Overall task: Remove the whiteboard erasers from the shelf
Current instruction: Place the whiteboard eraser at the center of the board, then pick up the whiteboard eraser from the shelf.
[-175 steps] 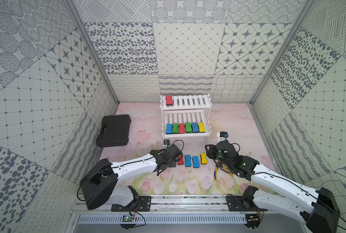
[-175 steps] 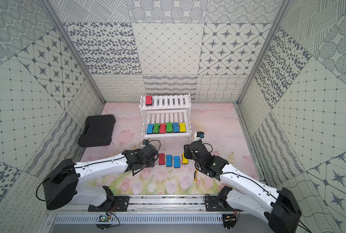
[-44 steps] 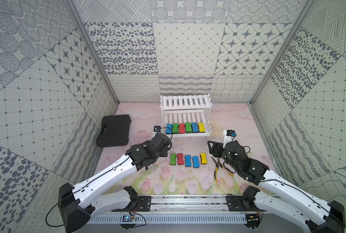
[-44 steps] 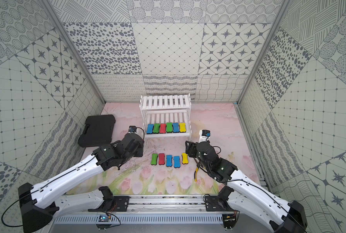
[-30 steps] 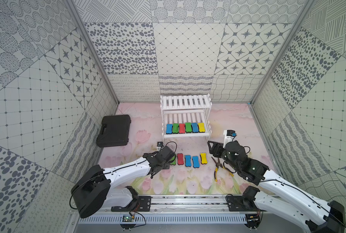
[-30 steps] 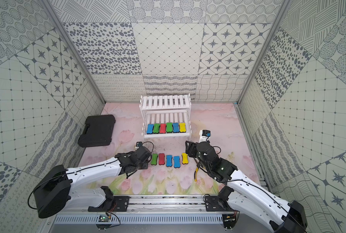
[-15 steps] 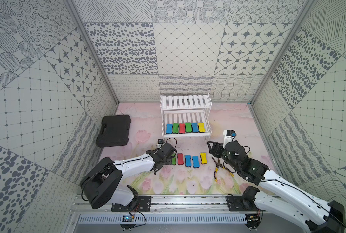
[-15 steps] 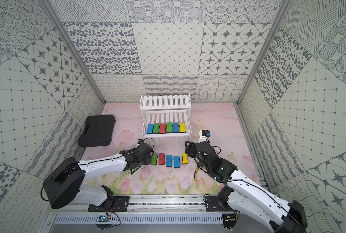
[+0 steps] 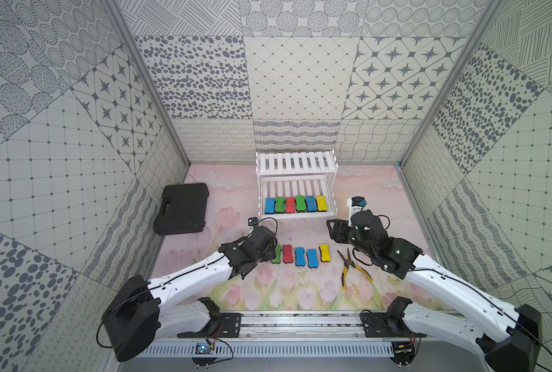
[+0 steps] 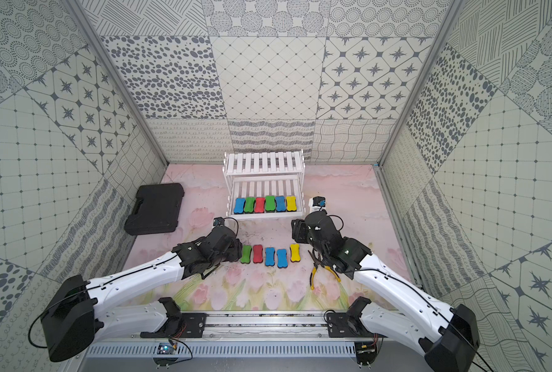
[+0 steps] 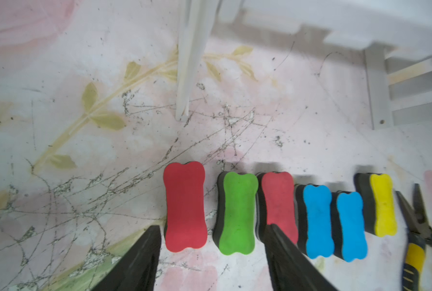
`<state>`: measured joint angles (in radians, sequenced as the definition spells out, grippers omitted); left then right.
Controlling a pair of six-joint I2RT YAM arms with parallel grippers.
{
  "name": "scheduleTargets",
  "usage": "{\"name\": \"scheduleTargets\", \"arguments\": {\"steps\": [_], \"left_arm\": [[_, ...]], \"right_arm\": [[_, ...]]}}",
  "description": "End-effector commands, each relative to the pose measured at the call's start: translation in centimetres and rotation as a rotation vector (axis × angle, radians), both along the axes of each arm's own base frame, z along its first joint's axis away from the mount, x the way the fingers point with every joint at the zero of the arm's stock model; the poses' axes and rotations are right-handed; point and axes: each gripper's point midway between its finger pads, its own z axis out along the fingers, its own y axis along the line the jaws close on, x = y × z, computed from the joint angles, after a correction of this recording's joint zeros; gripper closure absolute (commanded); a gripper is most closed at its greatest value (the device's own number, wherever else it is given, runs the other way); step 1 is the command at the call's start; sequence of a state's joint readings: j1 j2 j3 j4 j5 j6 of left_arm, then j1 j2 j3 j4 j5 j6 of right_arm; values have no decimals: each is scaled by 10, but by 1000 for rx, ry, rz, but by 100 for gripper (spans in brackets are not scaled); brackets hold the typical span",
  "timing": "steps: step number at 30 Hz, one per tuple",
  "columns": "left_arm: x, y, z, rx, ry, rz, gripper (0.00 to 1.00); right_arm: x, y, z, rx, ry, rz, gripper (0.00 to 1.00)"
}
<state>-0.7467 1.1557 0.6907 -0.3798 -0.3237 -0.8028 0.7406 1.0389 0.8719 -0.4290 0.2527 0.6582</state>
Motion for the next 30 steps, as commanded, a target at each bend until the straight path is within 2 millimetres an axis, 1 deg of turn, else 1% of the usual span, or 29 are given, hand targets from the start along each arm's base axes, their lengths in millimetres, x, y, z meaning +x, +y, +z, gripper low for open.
{"name": "scheduleTargets", "arguments": {"steps": [1,2,4,5,7,10,15,17,20,23,30], "left_arm": [[-13,11,27,7,-3,-9,22],[-13,12,32,1,-13,-11,17],[-15,14,42,-10,-30,-11,5],[-16,15,46,-14,-36,-12,1],[-17,18,55,-14,-49,-6,1],[-19,26,65,-8,-72,6,1],[-23,35,76,-9,-109,19,0],[-25,37,81,-17,-118,21,1],[-27,40,87,-20,-133,20,1],[-28,43,90,-14,-140,23,1],[-29,46,85,4,-132,27,1]], "right_arm": [[17,12,11,-49,-6,49,45],[24,12,12,-60,-9,32,46],[38,12,9,-83,3,12,49],[44,12,7,-92,10,6,49],[59,13,3,-126,18,-10,50],[73,14,-3,-162,24,-28,51],[88,15,-14,-217,35,-52,52],[92,16,-20,-237,42,-60,50],[98,17,-22,-255,42,-66,48],[101,18,-24,-261,40,-70,47],[109,22,-29,-266,50,-71,47]]}}
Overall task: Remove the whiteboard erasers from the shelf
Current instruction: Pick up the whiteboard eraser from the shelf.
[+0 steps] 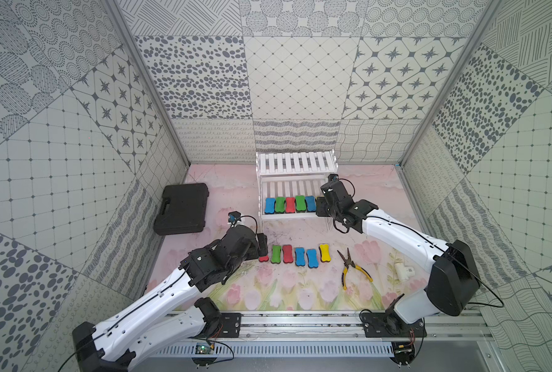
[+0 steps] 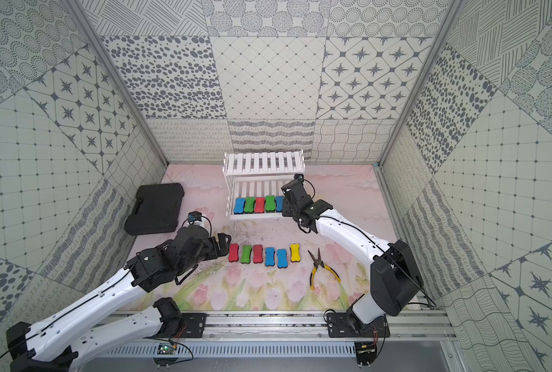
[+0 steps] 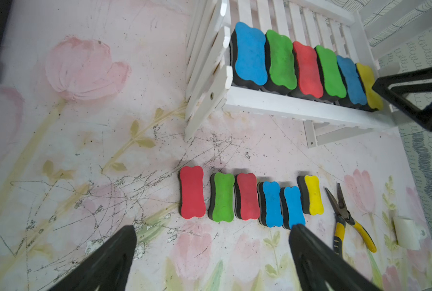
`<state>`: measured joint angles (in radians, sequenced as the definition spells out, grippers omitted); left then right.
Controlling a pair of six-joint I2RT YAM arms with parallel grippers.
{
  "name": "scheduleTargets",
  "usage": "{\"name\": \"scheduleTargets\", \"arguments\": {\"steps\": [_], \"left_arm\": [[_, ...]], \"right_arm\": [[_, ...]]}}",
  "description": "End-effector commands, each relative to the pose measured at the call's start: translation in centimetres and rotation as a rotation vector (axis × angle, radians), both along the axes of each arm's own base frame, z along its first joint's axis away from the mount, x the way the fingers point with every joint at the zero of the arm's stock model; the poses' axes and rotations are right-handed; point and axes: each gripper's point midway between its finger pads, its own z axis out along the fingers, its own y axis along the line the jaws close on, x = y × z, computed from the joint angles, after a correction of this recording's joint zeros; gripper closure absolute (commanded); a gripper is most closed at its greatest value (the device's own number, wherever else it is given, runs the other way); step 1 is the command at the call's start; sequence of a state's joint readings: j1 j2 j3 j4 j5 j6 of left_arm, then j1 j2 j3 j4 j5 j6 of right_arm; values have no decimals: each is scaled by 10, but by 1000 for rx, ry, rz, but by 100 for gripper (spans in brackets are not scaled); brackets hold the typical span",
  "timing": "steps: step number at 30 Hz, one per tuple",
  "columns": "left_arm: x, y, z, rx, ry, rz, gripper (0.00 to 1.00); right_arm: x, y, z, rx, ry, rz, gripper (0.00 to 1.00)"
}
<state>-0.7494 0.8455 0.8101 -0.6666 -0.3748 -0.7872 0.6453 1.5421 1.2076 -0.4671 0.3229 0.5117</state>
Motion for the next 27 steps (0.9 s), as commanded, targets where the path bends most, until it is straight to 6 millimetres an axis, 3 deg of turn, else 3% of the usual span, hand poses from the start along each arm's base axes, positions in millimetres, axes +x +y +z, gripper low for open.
{"name": "scheduleTargets", "arguments": {"steps": [1,15,21,27], "left_arm": [[-2,11,-3,63,3,13,1],[-3,19,-10,82,15,35,1],[-3,16,-13,61,27,32,1],[-3,12,-19,43,48,31,0]], "right_arm": [[13,3,11,7,-41,-8,47],[20,6,-8,7,1,-5,48],[20,5,-13,1,8,-15,57],[18,6,12,34,-44,1,68]]}}
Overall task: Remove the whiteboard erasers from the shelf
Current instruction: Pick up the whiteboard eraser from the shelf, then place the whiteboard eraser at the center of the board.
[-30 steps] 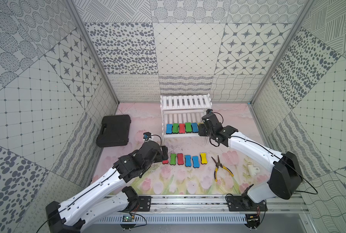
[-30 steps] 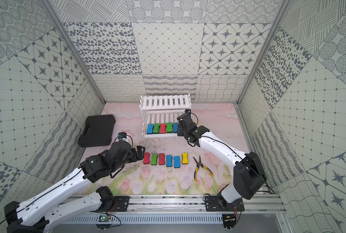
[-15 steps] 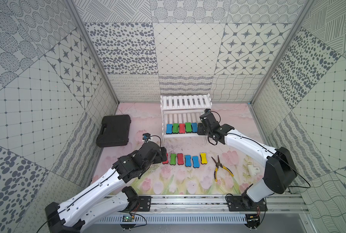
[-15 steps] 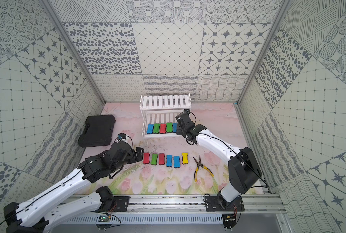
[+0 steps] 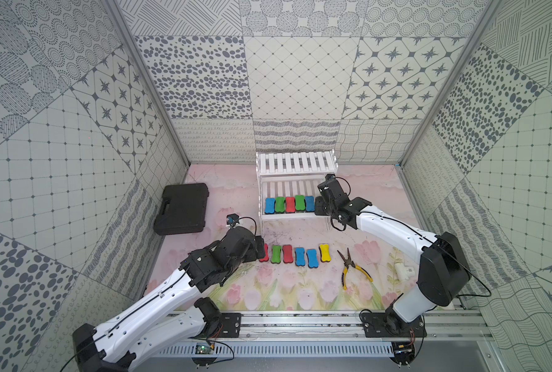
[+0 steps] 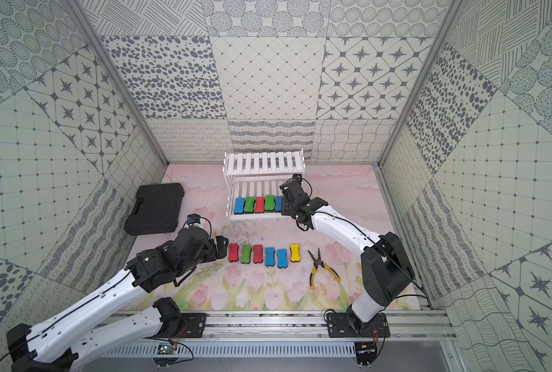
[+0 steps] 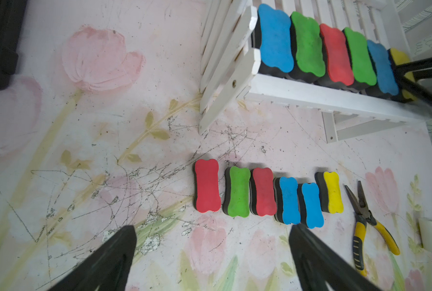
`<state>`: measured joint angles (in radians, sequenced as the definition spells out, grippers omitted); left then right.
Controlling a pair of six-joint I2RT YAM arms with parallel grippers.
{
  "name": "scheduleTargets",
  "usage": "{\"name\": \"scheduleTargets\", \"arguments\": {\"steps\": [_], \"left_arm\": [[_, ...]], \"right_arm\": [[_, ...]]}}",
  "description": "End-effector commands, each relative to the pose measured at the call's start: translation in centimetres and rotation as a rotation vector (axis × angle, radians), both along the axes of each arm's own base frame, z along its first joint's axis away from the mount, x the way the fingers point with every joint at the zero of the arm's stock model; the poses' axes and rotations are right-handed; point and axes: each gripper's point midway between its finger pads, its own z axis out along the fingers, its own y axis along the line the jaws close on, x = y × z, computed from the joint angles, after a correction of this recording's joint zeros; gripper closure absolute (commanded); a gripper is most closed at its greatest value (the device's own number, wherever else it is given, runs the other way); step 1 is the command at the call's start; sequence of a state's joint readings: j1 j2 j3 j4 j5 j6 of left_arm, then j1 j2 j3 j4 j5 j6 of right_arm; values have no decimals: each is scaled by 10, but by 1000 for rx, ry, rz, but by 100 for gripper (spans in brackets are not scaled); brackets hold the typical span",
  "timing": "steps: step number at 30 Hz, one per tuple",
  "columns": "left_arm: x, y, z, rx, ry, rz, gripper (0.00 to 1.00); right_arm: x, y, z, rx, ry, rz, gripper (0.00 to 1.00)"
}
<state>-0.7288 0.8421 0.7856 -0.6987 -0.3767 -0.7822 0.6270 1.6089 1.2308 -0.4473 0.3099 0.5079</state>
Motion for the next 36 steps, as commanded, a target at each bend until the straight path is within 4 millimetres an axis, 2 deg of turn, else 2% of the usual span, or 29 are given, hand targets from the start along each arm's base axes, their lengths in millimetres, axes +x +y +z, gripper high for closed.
{"name": "scheduleTargets", "arguments": {"steps": [1,5,7,9,14,19,22,25,29,36], "left_arm": [[0,1,-6,-1,14,13,1],[1,-1,-8,-21,18,25,1],[0,0,-9,-24,17,31,1],[1,0,-9,-29,12,34,1],[1,1,-12,-32,13,42,1],[1,3,-19,-21,22,50,1],[0,5,-22,-9,28,52,1],[-1,6,-23,-7,30,54,1],[-1,5,-28,-11,39,53,1],[0,3,-33,-4,56,50,1]], "right_arm": [[3,3,34,51,-82,7,69],[-20,-6,59,101,-124,0,71],[-42,-10,61,132,-126,0,71],[-66,-12,54,162,-105,6,71],[-133,-16,11,200,-14,12,71],[-197,-11,-56,226,140,16,72],[-223,-9,-84,212,189,24,73],[-237,-16,-108,186,216,8,73],[-234,-15,-108,187,199,13,73],[-229,-12,-125,137,233,-4,72]]}}
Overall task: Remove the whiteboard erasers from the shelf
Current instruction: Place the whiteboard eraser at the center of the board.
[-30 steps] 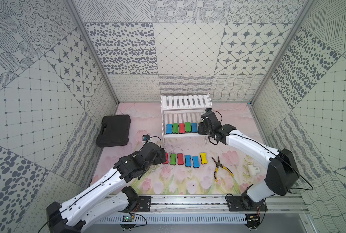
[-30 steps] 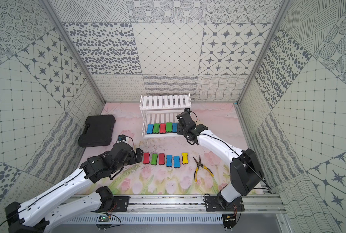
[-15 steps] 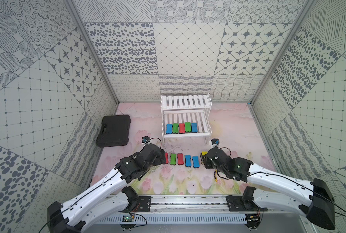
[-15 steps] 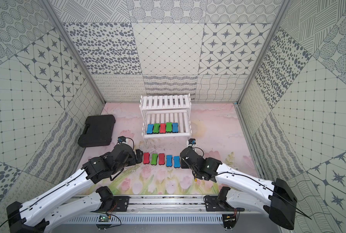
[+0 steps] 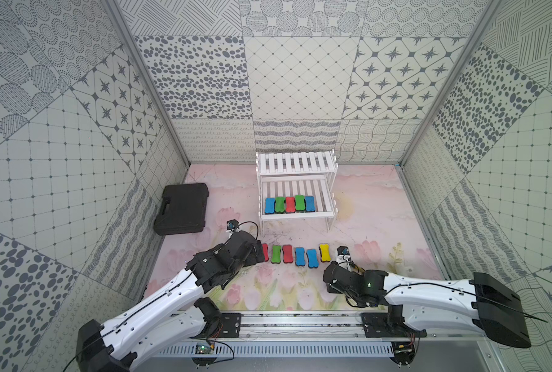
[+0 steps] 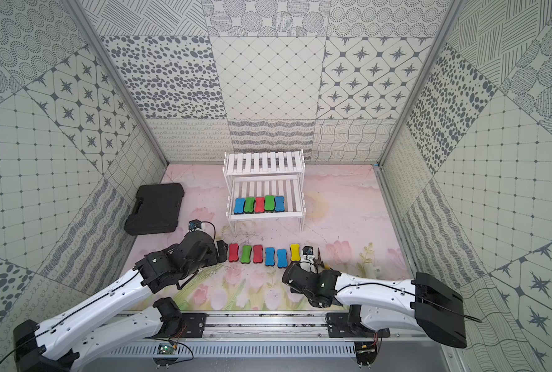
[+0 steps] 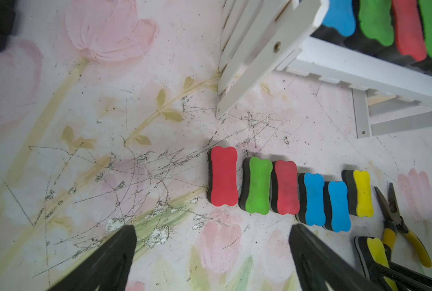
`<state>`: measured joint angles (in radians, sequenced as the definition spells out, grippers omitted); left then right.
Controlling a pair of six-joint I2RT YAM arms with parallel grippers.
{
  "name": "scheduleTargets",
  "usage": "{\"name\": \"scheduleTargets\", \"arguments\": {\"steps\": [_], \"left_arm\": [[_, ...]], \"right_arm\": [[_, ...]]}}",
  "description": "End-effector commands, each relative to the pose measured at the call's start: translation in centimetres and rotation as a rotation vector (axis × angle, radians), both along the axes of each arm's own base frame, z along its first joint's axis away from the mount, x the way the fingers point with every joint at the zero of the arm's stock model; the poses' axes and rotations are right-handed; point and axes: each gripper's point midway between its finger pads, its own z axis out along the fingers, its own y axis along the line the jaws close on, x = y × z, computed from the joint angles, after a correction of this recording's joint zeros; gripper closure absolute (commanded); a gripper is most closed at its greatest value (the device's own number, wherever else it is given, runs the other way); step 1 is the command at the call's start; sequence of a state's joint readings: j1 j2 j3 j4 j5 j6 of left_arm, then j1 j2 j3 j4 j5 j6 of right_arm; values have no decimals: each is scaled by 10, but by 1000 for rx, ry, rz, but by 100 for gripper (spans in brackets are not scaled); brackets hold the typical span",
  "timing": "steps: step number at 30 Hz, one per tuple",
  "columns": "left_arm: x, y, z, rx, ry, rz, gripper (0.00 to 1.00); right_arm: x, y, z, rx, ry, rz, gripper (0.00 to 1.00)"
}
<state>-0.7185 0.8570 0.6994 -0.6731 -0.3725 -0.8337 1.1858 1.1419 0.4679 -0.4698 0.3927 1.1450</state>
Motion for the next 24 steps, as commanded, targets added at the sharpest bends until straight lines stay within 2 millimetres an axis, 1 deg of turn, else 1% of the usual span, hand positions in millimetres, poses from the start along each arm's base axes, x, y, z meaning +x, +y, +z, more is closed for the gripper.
{"name": "scheduleTargets", "arguments": {"steps": [1,3,4,7,9,11,14,15,16,19,21,24], "left_arm": [[4,-3,1,-18,-11,5,1],[4,-4,0,-21,-10,2,1],[4,-5,0,-22,-7,2,1],[4,-5,-1,-20,-5,0,1],[4,-5,0,-21,-6,2,1],[4,-4,-2,-19,-2,2,1],[3,-4,-2,-23,-1,0,1],[2,-5,-2,-25,0,-1,1],[2,-4,-3,-26,-1,0,1],[2,-5,-2,-31,-3,-2,1],[2,-4,-2,-28,-4,-2,1],[2,-3,-1,-28,-3,2,1]], "right_arm": [[11,11,8,40,-27,-25,72],[13,11,8,41,-29,-27,69],[13,11,8,42,-30,-26,66],[14,10,13,54,-43,-24,53],[15,8,18,55,-49,-26,46],[14,6,23,51,-52,-23,44],[15,5,40,43,-81,24,44],[20,13,60,74,-111,51,44],[23,16,71,86,-127,69,45],[40,26,114,126,-207,121,46],[58,32,141,107,-267,150,47],[90,45,172,86,-330,165,48]]}}
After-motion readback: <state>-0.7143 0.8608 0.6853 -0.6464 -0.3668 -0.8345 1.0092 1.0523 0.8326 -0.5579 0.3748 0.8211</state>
